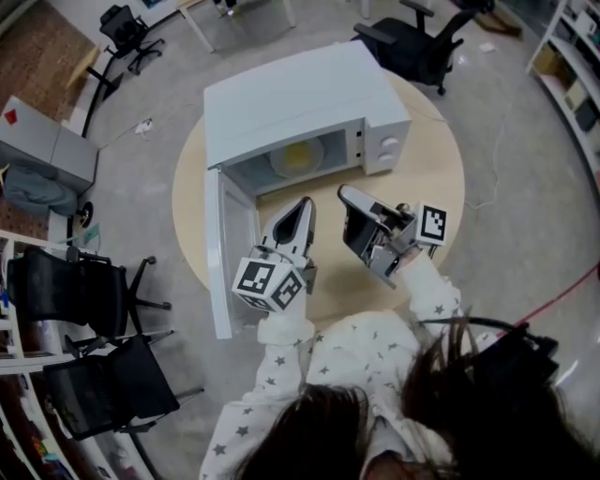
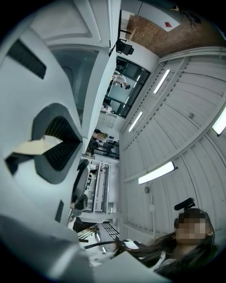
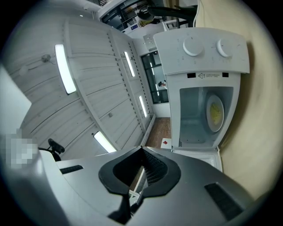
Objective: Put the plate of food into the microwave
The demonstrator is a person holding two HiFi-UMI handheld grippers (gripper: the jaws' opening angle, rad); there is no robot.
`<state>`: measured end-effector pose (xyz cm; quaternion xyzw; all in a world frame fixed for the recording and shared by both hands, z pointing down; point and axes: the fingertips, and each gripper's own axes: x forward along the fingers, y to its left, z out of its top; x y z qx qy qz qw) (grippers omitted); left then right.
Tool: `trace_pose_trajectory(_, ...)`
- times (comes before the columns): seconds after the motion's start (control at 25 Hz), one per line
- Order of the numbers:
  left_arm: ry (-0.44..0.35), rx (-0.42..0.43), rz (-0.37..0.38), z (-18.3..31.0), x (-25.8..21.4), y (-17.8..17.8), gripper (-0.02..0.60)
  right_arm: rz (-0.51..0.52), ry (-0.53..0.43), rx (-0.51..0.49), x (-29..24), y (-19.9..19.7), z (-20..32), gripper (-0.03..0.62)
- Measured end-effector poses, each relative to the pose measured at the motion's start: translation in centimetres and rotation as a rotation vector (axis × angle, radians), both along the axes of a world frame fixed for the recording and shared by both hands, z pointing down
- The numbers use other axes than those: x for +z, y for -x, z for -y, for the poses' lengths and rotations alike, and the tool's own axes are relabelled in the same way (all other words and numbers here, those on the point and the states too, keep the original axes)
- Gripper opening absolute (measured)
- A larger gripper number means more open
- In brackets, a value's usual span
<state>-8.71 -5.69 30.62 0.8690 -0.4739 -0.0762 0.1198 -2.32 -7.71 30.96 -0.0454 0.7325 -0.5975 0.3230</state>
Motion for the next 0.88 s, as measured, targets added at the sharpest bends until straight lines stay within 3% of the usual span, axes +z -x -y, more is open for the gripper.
trace_pose_trajectory(0.24, -0.025, 0.017, -0.001, -2.1, -1.7, -0.8, -0.003, -0.011, -0.061, -0.017, -1.7, -0.2, -1.8, 0.006)
trace_pose_trajectory(0.88, -0.064, 0.039, 0.013, -2.7, -3.5, -2.2, -0.003, 0.006, -0.054, -0.021, -1.8, -0.6, -2.7, 0.006)
